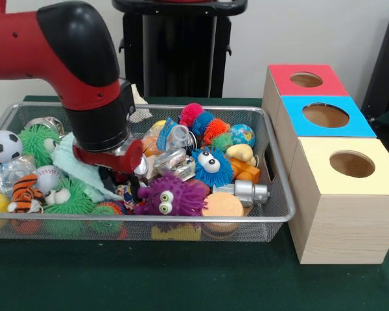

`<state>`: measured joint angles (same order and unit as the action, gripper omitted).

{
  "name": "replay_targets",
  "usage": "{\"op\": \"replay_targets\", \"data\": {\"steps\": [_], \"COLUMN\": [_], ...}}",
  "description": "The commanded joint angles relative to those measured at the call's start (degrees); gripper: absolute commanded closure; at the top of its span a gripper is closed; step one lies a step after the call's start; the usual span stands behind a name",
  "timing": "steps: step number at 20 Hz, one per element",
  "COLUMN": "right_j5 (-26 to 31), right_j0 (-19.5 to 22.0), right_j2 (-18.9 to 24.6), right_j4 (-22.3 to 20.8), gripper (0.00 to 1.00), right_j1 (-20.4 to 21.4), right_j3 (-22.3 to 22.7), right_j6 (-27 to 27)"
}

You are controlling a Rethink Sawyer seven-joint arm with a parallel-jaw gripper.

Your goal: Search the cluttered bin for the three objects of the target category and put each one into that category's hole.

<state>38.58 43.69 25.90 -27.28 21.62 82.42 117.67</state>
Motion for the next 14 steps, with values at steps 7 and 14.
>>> {"op": "replay_targets", "data": {"steps": [7,14], "right_j5": [-3.71,-4.85], "right_j0": [-1.28,-0.63], "right_j2": [0.44,0.72], "right_j4": [1.67,1.40], "gripper": [0.00,0.00], "right_j1": [1.67,1.44], "right_j3": [4.09,4.95], "right_j6": [2.07,1.44]}}
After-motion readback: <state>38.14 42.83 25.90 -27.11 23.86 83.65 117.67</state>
